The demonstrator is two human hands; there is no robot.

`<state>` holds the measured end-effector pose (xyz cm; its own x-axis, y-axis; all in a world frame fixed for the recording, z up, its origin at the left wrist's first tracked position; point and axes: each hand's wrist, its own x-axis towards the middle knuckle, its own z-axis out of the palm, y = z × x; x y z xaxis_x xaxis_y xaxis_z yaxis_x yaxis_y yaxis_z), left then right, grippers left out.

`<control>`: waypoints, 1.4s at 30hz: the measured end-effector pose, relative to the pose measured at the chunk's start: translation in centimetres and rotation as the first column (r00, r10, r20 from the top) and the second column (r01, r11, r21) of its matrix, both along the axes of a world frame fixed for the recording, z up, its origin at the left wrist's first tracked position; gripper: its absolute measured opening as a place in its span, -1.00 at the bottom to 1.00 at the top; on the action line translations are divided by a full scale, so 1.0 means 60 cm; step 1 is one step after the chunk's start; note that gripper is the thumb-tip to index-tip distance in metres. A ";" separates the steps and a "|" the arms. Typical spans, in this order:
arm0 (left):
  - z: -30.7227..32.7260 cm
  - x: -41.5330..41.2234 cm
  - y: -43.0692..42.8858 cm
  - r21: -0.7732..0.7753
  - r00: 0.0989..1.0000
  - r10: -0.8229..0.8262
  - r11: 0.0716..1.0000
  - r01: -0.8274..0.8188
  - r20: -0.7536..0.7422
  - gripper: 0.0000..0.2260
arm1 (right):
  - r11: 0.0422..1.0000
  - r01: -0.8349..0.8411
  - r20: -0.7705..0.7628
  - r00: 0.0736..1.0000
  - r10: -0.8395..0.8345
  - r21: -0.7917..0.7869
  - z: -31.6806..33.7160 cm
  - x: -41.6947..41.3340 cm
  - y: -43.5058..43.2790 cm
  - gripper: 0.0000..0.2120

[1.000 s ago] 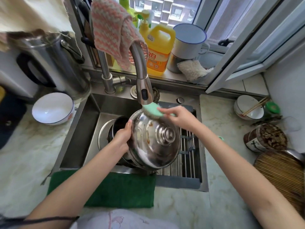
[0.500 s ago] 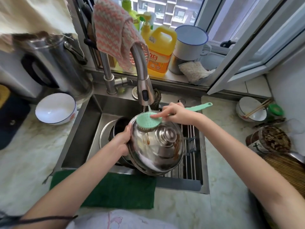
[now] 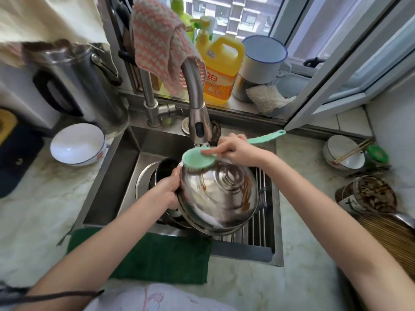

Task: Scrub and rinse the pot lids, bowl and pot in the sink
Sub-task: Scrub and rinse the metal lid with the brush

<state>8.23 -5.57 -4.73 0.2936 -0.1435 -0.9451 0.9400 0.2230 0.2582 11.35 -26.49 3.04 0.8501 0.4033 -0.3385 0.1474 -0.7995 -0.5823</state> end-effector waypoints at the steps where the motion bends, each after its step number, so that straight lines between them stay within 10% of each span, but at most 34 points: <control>1: 0.001 -0.002 -0.001 0.015 1.000 -0.026 1.000 0.026 0.015 -0.52 | 0.994 -0.105 -0.011 0.994 0.105 -0.028 0.003 -0.008 0.016 -0.66; 6: -0.005 -0.008 0.000 0.049 1.000 -0.026 0.998 0.026 0.012 -0.49 | 0.970 0.229 0.065 0.972 -0.224 -0.082 -0.017 0.015 -0.028 -0.65; 10: 0.000 -0.015 -0.001 0.085 0.996 -0.046 0.996 0.040 0.071 -0.51 | 0.995 -0.059 -0.009 0.998 0.059 -0.075 -0.014 -0.014 0.030 -0.64; 15: -0.015 -0.006 0.002 0.120 0.987 -0.041 0.993 0.022 0.157 -0.46 | 0.948 0.293 0.092 0.955 -0.283 -0.122 -0.021 0.011 -0.013 -0.60; 19: -0.011 -0.008 0.001 0.177 0.969 -0.082 0.983 0.041 0.232 -0.50 | 0.995 0.057 0.052 0.997 -0.053 -0.087 -0.001 -0.016 0.052 -0.65; 23: 0.000 -0.006 -0.002 0.250 0.922 -0.137 0.967 0.045 0.363 -0.59 | 0.945 0.240 0.119 0.969 -0.218 -0.223 -0.001 0.021 0.011 -0.55; 38: 0.012 -0.015 -0.005 0.293 0.871 -0.175 0.955 0.037 0.460 -0.72 | 0.975 0.064 0.047 0.997 -0.055 -0.211 0.037 0.000 0.052 -0.61; 42: 0.029 -0.002 -0.004 0.229 0.893 -0.107 0.973 0.005 0.437 -0.64 | 0.938 0.288 0.171 0.951 -0.256 -0.195 0.027 0.012 -0.004 -0.58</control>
<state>8.14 -5.78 -2.97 0.6868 0.0202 -0.7266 0.7244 0.0639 0.6864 12.08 -26.74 4.65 0.9621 0.0807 -0.2603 -0.0256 -0.9243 -0.3809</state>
